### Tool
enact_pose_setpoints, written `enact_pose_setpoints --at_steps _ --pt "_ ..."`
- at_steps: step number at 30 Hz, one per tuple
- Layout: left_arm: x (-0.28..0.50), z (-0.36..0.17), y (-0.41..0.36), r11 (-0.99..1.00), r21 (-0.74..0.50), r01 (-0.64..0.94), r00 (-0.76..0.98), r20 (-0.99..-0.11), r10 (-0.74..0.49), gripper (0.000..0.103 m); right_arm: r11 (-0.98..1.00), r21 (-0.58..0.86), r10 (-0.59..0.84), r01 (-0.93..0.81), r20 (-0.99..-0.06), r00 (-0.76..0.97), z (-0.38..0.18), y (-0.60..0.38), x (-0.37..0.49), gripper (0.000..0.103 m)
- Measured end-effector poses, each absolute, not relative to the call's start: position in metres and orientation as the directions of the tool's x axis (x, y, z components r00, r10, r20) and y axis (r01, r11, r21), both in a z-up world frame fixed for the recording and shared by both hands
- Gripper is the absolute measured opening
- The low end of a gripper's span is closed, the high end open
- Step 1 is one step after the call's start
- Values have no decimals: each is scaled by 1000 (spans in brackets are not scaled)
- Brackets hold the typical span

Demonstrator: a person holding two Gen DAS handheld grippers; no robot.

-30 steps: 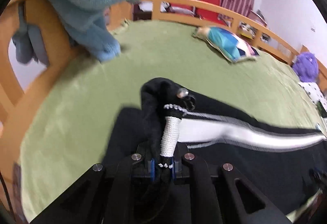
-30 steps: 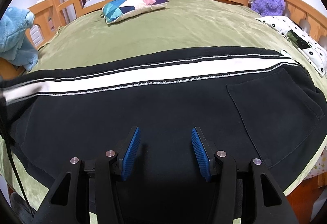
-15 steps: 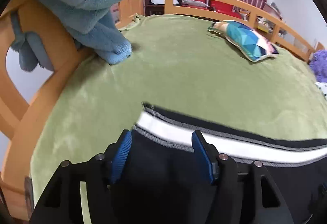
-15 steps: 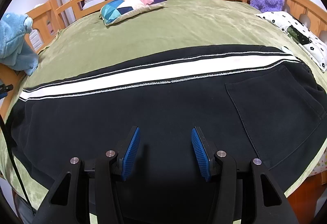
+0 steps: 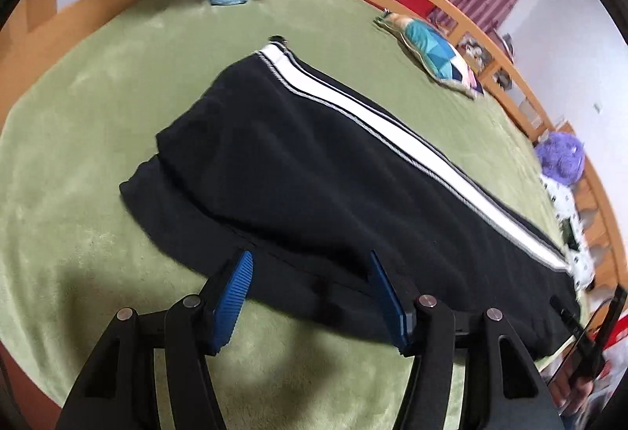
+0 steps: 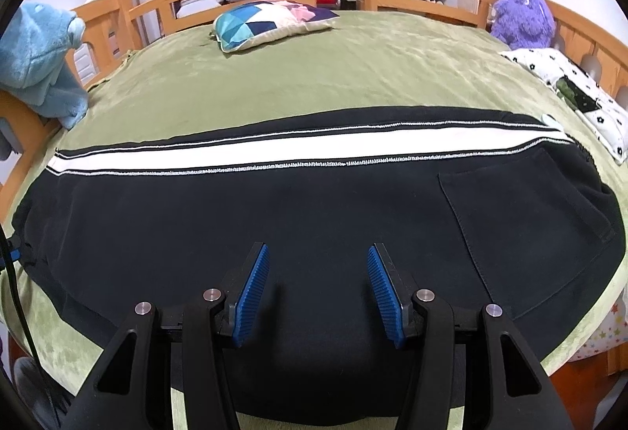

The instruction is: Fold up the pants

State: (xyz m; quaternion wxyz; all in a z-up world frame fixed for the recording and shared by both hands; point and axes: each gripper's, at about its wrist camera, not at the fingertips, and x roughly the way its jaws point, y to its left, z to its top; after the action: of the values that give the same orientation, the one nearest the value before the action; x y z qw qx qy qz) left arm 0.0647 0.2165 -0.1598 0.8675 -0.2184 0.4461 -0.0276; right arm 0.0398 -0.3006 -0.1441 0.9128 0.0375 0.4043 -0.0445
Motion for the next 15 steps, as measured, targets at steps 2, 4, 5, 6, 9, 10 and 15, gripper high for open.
enact_pose_setpoints --at_steps 2,4,5,6,9,10,15 --pt "67 -161 226 887 -423 -185 615 -754 -231 58 994 23 -56 108 -738 672 -143 -299 38 52" --pt "70 -166 236 859 -470 -203 623 -739 -257 58 994 -3 -79 113 -734 674 -143 -297 35 52" --pt "75 -169 240 845 -491 -211 621 -735 -272 58 993 -17 -93 118 -733 674 -143 -298 33 52" --pt "81 -173 243 834 -506 -221 618 -734 -282 58 992 -22 -99 122 -733 672 -143 -298 32 52" --pt "93 -191 248 807 -528 -266 579 -757 -304 58 989 -31 -118 142 -739 663 -143 -303 29 52" --pt "95 -198 249 793 -539 -284 576 -757 -308 57 989 -26 -119 148 -740 662 -142 -304 27 52" --pt "99 -191 247 784 -547 -294 608 -740 -288 29 985 1 -118 174 -732 672 -135 -310 18 52"
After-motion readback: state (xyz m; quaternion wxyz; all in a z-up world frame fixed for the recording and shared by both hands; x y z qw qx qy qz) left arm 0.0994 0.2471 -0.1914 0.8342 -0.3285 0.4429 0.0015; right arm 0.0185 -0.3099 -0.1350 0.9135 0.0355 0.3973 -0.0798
